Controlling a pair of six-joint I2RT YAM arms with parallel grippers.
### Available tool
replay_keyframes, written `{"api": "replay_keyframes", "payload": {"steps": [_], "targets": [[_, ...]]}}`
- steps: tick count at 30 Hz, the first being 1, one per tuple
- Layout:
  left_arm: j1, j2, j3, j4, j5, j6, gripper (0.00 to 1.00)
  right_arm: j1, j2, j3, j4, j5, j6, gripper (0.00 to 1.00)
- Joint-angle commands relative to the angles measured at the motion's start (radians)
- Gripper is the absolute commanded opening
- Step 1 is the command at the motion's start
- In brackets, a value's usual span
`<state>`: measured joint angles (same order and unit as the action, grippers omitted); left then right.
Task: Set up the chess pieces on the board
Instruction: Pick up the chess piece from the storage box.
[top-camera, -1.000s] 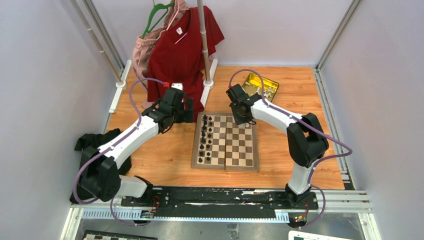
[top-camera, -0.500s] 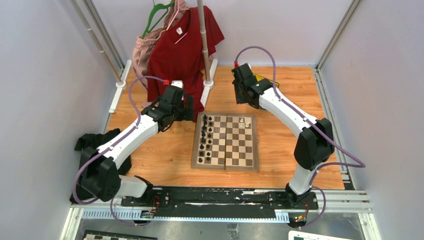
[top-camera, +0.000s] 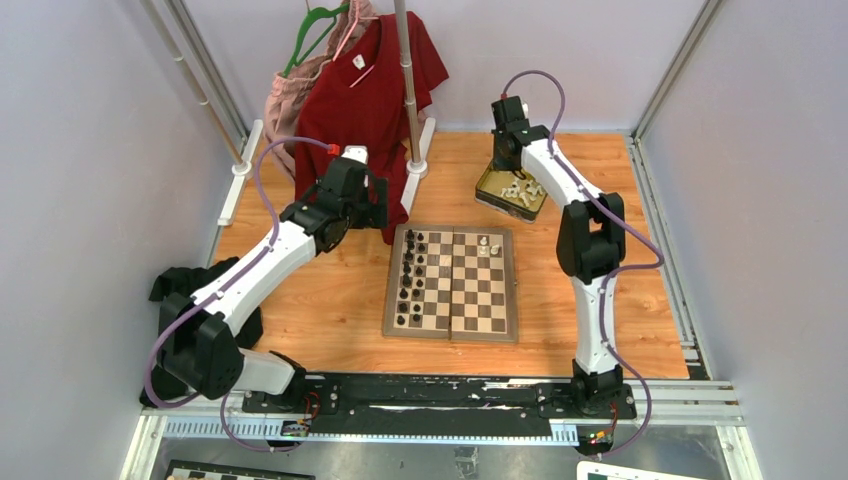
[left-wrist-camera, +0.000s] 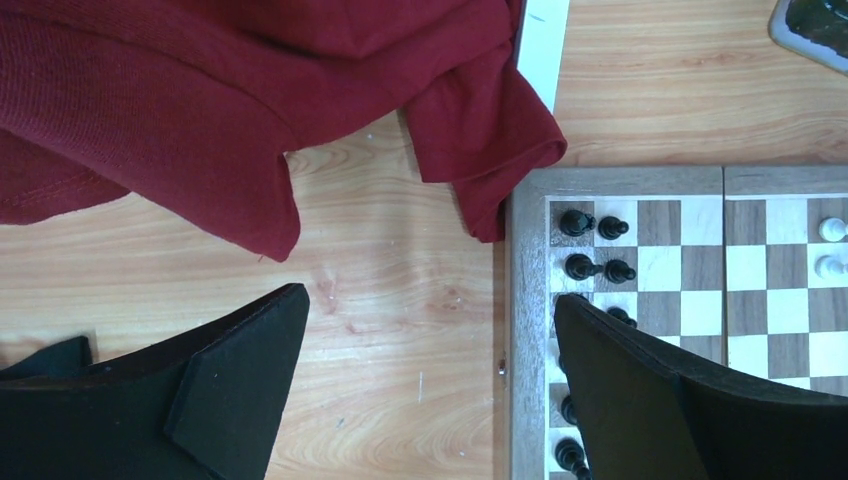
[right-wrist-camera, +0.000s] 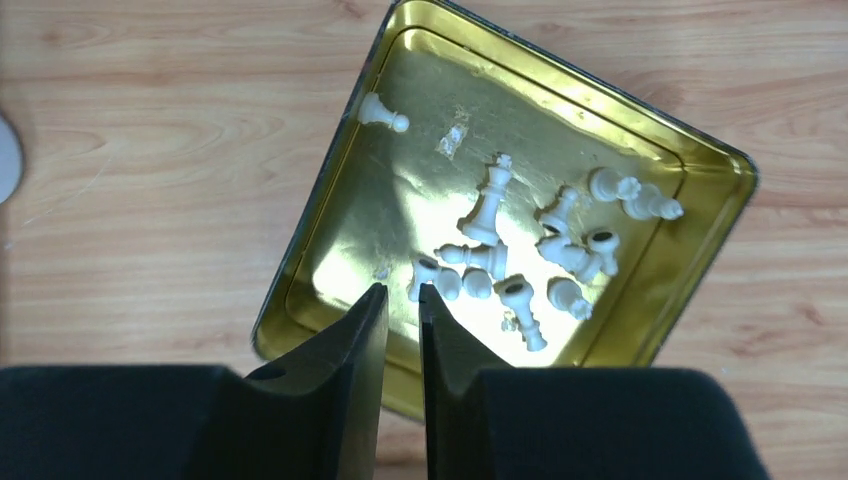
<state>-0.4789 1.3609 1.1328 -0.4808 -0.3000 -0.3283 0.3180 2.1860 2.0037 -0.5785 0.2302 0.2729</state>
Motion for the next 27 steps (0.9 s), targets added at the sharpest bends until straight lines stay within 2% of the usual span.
{"api": "replay_keyframes", "payload": {"steps": [1, 6, 15, 21, 27], "targets": [[0.008, 0.016, 0.029, -0.024, -0.021, 0.031, 1.00, -0.060, 0.062, 0.067, 0.036, -0.080, 0.000, 0.22], [0.008, 0.030, 0.030, -0.027, -0.021, 0.028, 1.00, -0.112, 0.113, 0.069, 0.123, -0.191, -0.064, 0.23], [0.008, 0.091, 0.054, -0.024, -0.003, 0.009, 1.00, -0.150, 0.210, 0.117, 0.182, -0.464, -0.379, 0.34], [0.008, 0.137, 0.076, -0.015, 0.009, 0.007, 1.00, -0.151, 0.250, 0.139, 0.222, -0.545, -0.431, 0.41], [0.008, 0.156, 0.081, -0.014, 0.003, 0.015, 1.00, -0.152, 0.276, 0.158, 0.248, -0.566, -0.436, 0.42]]}}
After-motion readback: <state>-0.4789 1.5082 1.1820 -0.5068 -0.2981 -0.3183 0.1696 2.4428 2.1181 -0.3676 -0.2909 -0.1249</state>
